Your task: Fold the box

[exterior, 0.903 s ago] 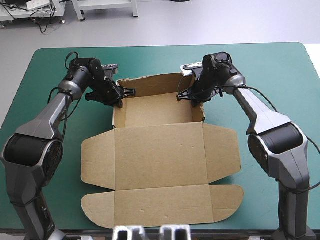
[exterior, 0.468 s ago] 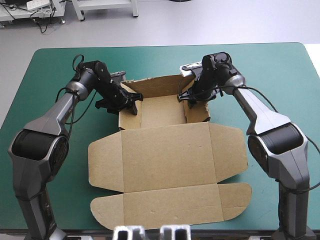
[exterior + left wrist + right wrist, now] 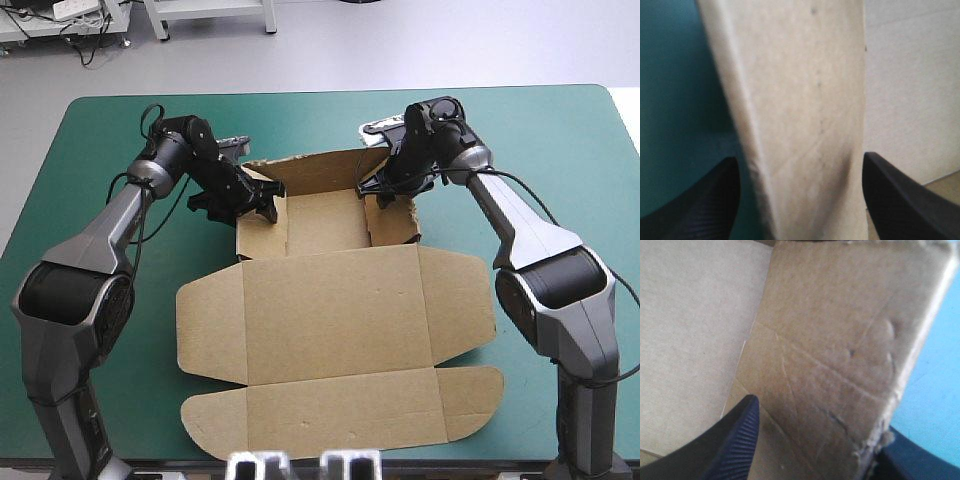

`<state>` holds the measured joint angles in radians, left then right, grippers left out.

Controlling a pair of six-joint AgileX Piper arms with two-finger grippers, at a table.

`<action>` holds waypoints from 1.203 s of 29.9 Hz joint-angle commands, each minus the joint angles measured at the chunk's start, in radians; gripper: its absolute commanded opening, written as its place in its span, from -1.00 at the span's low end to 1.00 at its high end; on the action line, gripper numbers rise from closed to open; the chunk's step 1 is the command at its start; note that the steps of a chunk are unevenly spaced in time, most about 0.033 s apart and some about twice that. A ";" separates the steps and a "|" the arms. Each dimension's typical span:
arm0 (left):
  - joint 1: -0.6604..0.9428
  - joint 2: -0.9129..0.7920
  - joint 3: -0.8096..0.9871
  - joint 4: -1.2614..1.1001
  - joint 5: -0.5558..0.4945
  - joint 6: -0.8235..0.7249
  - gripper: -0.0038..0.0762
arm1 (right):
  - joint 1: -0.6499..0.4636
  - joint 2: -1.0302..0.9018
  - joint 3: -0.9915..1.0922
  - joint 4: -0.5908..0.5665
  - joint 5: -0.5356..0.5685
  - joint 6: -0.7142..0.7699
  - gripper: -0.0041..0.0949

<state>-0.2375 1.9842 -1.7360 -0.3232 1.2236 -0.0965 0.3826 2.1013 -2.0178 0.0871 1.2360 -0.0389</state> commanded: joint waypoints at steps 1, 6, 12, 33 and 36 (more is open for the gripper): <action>0.000 -0.099 -0.074 -0.013 0.072 -0.006 0.34 | 0.000 -0.072 -0.076 -0.002 0.019 -0.015 0.09; 0.000 -0.151 -0.124 0.047 0.072 -0.006 0.34 | 0.000 -0.073 -0.134 0.000 0.019 -0.015 0.09; 0.000 -0.289 -0.144 0.121 0.072 0.002 0.31 | 0.000 -0.119 -0.155 -0.041 0.019 -0.037 0.09; 0.000 -1.290 0.239 0.116 0.062 0.085 -0.21 | -0.032 -0.210 -0.041 -0.047 0.019 0.058 0.08; 0.000 -1.458 0.382 0.121 0.060 0.085 -0.36 | -0.041 -0.175 -0.020 -0.005 0.019 0.058 0.08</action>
<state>-0.2375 0.6348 -1.4538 -0.2007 1.2535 -0.0164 0.3558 1.9523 -2.0316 0.0514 1.2449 0.0180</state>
